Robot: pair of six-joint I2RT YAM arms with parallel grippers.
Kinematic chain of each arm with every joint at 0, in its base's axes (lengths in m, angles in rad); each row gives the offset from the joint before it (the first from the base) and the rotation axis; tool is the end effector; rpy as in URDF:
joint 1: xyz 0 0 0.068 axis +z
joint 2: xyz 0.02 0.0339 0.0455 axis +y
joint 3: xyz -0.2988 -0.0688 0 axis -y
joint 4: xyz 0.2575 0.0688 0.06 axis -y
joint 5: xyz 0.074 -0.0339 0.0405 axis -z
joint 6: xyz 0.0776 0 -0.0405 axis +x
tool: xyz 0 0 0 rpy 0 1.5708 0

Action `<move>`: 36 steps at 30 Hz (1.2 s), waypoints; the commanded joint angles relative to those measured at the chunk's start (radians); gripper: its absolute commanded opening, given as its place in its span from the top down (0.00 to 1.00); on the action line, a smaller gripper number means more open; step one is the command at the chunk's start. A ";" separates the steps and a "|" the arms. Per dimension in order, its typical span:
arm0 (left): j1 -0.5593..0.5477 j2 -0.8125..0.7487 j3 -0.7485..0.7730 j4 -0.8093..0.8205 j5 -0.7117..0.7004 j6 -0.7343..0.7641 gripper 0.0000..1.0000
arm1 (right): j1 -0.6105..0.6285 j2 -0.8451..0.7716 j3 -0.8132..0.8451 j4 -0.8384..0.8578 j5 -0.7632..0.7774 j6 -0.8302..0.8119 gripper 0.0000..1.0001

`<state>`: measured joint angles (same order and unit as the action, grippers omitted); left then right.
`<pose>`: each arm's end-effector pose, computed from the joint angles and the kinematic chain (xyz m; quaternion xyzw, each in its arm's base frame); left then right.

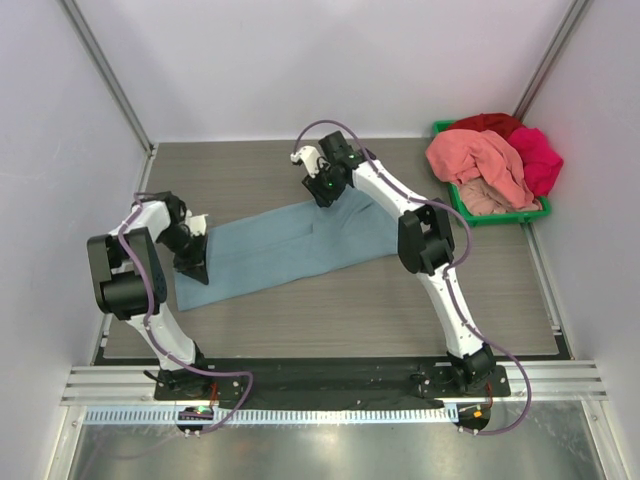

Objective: Fold and stack the t-shirts
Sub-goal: Fold the tshirt

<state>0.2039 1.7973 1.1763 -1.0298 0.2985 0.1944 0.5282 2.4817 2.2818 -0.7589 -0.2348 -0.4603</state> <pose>0.3176 0.0424 0.1559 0.0106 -0.9881 0.1535 0.0094 0.5145 0.3211 0.1820 -0.4803 0.8169 0.1218 0.2952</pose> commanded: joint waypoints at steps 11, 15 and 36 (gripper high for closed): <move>-0.020 0.023 0.017 0.004 -0.015 -0.006 0.98 | 0.004 0.055 0.085 0.052 0.003 0.026 0.57; -0.024 0.034 0.026 0.001 -0.016 -0.006 0.97 | 0.004 0.059 0.084 0.052 0.005 0.026 0.75; -0.051 0.074 0.056 -0.001 -0.015 -0.007 0.97 | 0.009 -0.098 -0.039 0.153 -0.049 -0.008 0.96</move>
<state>0.1600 1.8694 1.1992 -1.0286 0.2806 0.1905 0.5282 2.4580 2.2421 -0.6434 -0.2531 -0.4618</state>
